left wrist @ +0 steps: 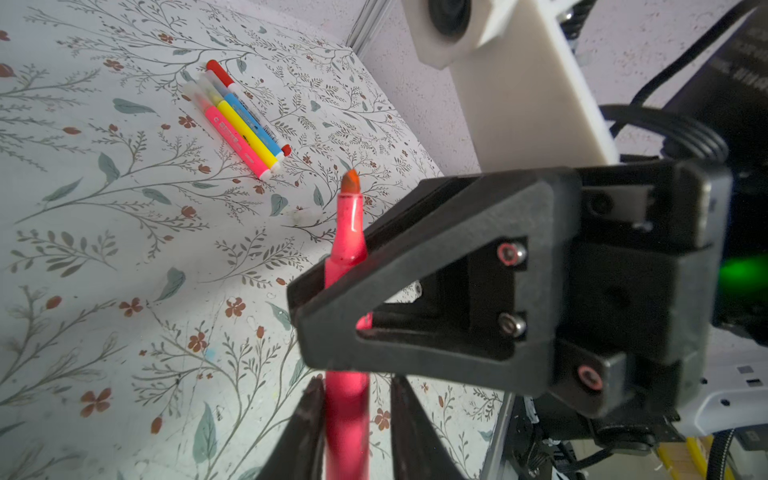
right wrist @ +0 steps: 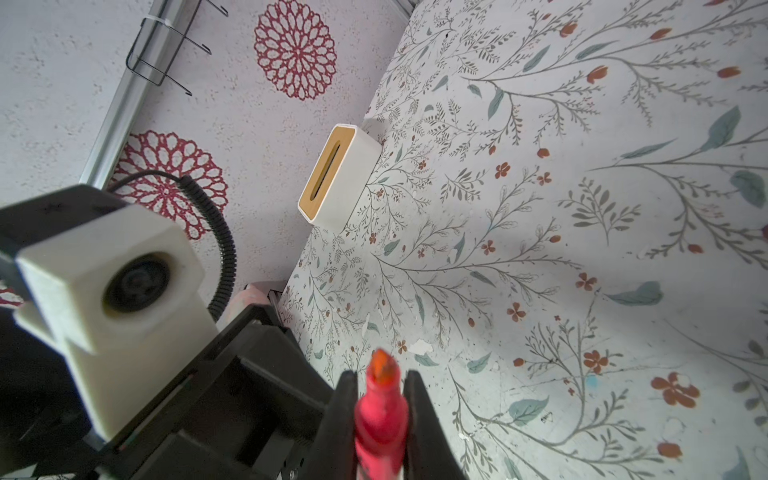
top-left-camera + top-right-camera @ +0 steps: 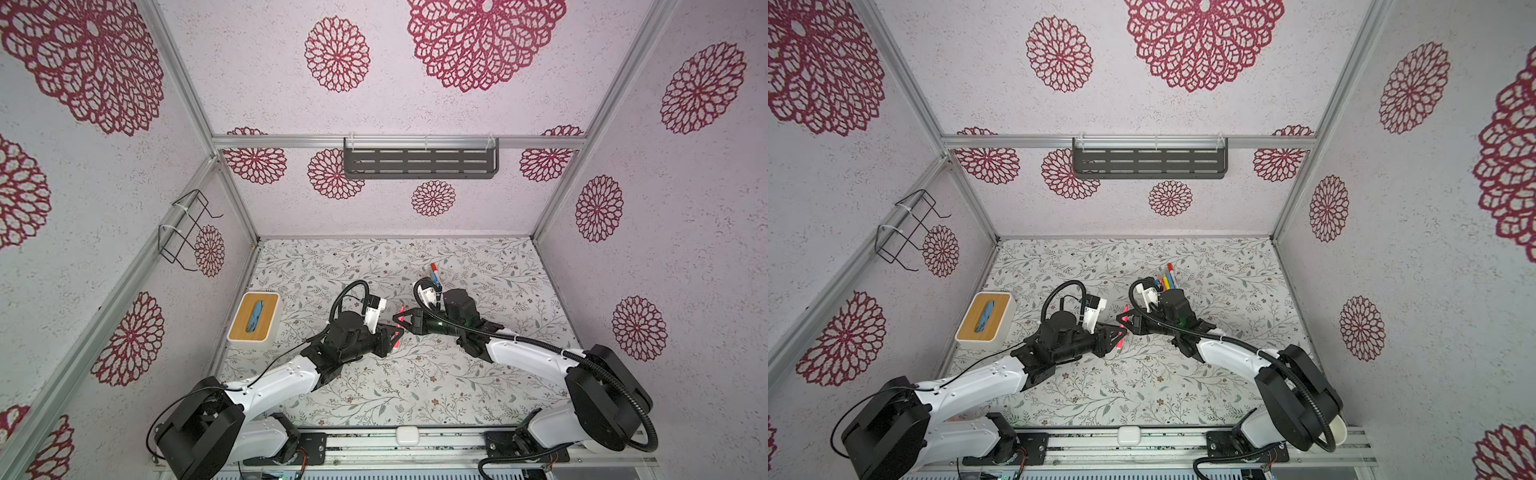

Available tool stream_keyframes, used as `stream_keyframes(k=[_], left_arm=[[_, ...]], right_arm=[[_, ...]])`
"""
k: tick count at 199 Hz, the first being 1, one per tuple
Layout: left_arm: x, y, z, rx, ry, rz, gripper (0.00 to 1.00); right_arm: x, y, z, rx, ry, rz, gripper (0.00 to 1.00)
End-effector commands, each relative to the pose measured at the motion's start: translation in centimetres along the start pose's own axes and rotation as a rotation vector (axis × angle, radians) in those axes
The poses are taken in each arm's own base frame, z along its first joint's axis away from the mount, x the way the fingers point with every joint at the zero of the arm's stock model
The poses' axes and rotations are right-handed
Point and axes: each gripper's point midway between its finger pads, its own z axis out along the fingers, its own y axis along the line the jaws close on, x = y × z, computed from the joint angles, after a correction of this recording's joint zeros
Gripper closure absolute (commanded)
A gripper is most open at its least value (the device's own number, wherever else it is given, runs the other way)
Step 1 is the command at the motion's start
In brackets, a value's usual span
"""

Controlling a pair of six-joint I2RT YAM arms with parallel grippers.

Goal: Insert the pens into the pen caps

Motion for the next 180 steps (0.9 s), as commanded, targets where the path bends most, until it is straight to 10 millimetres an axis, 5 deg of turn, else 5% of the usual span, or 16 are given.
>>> stream_keyframes(k=[1, 37, 109, 125, 151, 180], left_arm=[[-0.5, -1.1, 0.5, 0.039, 0.007, 0.010, 0.62], [0.1, -1.1, 1.4, 0.048, 0.049, -0.005, 0.64], [-0.8, -0.6, 0.6, 0.000, 0.007, 0.001, 0.86], [-0.9, -0.1, 0.5, -0.031, 0.001, -0.001, 0.91], [-1.0, 0.6, 0.4, -0.070, -0.005, -0.003, 0.96], [-1.4, 1.1, -0.1, -0.104, -0.034, 0.003, 0.99]], right_arm=[[-1.3, 2.2, -0.3, -0.070, -0.042, -0.038, 0.96], [-1.5, 2.8, -0.5, -0.091, -0.054, -0.041, 0.96], [-0.8, 2.5, -0.8, -0.087, -0.045, -0.043, 0.93], [-0.9, 2.7, -1.0, -0.088, -0.051, -0.045, 0.83], [-1.3, 1.7, -1.6, -0.002, -0.062, -0.018, 0.46], [-2.4, -2.3, -3.7, 0.259, -0.081, 0.059, 0.40]])
